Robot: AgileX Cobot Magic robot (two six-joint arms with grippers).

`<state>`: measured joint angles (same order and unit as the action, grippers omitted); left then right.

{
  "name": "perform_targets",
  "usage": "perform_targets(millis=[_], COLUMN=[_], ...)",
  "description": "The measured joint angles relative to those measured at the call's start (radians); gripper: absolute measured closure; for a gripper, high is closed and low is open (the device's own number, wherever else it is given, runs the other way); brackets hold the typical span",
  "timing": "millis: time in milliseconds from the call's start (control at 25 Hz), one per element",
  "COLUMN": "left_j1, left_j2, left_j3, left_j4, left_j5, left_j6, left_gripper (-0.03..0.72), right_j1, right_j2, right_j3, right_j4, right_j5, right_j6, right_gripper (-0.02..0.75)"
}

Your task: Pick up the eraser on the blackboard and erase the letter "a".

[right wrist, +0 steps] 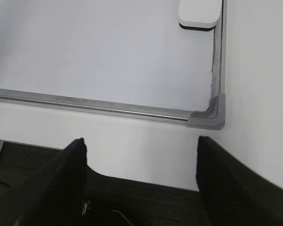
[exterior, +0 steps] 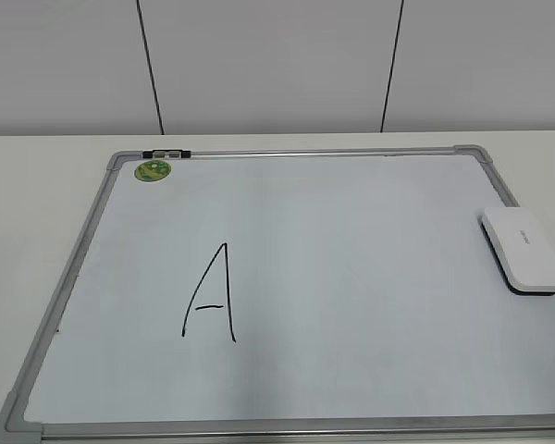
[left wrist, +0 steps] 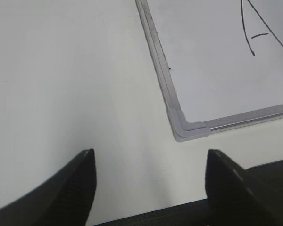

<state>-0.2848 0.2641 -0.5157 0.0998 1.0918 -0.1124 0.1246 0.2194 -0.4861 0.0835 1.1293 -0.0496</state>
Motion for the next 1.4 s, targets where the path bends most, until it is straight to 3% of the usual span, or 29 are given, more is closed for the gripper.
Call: perform_targets(millis=[440, 880, 1400], left_j1=[0.000, 0.168, 0.190], left_j2=[-0.025, -0.212, -0.255], left_j3=[0.002, 0.004, 0.004], left_j4=[-0.001, -0.002, -0.004], left_j5=[0.000, 0.004, 0.008], left_j6=[0.000, 0.000, 0.000], left_gripper=[0.156, 0.156, 0.156], right_j1=[0.000, -0.145, -0.147], right_j2=[-0.019, -0.210, -0.236], right_j3=[0.000, 0.000, 0.000], right_j4=[0.000, 0.000, 0.000], right_j5=[0.000, 0.004, 0.009], right_j6=[-0.002, -0.002, -0.002], right_gripper=[0.202, 0.202, 0.202])
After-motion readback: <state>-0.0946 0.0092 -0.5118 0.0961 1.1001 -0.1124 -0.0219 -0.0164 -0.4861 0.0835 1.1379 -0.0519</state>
